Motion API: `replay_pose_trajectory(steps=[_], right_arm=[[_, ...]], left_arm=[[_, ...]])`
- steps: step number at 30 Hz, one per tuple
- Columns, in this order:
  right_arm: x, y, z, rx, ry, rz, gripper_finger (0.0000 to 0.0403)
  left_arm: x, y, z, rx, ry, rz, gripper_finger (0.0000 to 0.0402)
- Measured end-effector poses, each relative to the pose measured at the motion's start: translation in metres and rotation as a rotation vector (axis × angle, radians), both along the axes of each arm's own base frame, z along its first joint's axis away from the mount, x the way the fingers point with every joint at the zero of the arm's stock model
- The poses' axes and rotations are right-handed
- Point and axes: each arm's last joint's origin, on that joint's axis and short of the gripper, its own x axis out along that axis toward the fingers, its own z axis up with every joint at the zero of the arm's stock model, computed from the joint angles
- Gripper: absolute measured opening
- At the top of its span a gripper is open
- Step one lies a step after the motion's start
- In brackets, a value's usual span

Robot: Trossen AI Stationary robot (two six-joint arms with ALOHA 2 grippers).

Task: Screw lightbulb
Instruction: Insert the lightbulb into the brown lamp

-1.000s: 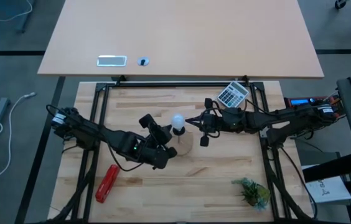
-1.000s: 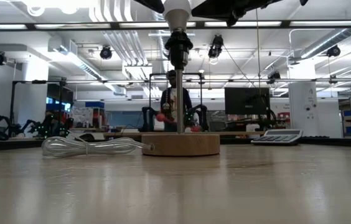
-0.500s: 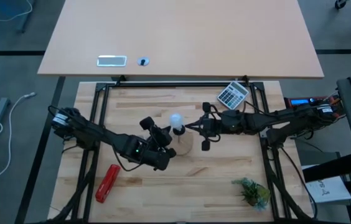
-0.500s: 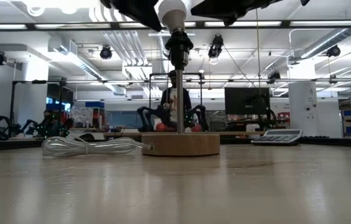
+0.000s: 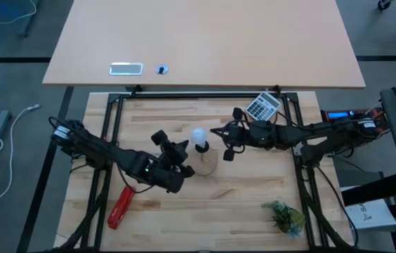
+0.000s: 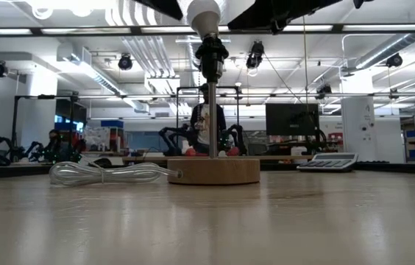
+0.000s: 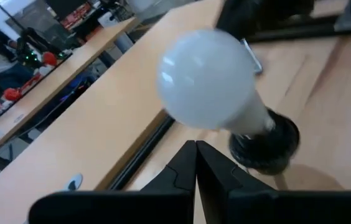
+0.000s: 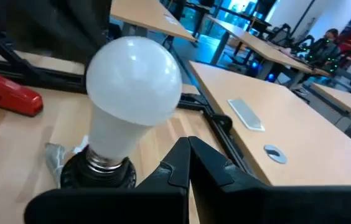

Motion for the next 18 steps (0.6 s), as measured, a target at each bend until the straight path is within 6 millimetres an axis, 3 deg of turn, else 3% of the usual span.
replay_pose_trajectory(steps=[6,18], right_arm=[[0.006,0.003,0.010,0.008,-0.020,0.070,0.0000],[0.025,0.005,0.002,0.024,0.074,0.052,0.0000]], left_arm=[[-0.004,0.003,0.008,-0.011,-0.011,-0.022,0.0001],[0.007,-0.002,0.008,0.005,-0.003,-0.080,0.0001]])
